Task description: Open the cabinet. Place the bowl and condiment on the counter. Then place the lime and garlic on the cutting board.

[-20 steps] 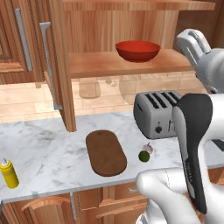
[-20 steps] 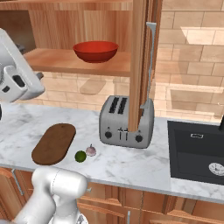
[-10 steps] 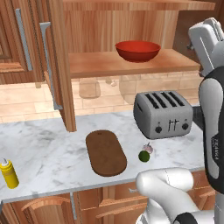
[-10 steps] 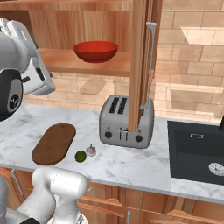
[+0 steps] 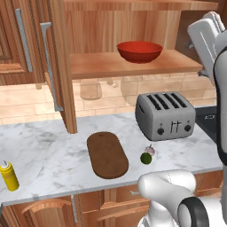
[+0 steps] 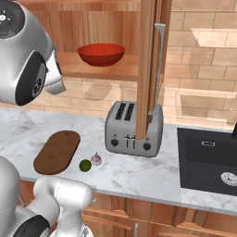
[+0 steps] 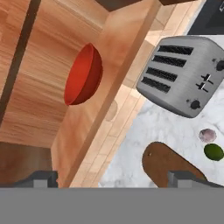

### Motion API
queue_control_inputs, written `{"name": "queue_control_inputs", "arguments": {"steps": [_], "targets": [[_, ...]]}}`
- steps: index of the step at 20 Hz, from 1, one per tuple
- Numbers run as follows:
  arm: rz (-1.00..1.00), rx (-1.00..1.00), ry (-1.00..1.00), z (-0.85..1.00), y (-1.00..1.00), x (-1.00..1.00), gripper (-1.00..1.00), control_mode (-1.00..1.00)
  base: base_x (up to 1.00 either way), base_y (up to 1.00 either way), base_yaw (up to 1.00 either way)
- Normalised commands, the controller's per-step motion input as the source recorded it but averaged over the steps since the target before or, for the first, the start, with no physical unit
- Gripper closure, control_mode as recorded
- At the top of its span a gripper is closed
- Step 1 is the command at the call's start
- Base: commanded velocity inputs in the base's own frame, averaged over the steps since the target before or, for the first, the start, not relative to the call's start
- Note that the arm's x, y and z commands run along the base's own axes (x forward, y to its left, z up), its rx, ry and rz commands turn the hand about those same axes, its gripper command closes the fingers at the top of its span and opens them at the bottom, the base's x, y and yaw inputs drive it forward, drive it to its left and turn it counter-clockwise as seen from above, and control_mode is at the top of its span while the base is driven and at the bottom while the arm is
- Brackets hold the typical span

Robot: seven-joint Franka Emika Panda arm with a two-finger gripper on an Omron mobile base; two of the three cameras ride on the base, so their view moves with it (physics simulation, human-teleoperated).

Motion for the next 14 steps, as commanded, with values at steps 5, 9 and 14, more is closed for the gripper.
{"name": "queue_control_inputs", "arguments": {"steps": [5,9,14], "targets": [[0.07,0.01,0.15,-0.17,0.01,0.37,-1.00,-1.00,0.00,0.00,0.00],[0.02,0.00,0.12,-0.29,0.05,0.09,-1.00,-1.00,0.00,0.00,0.00],[0.00,0.00,0.03,-0.17,0.02,0.00,-1.00,-1.00,0.00,0.00,0.00]]}}
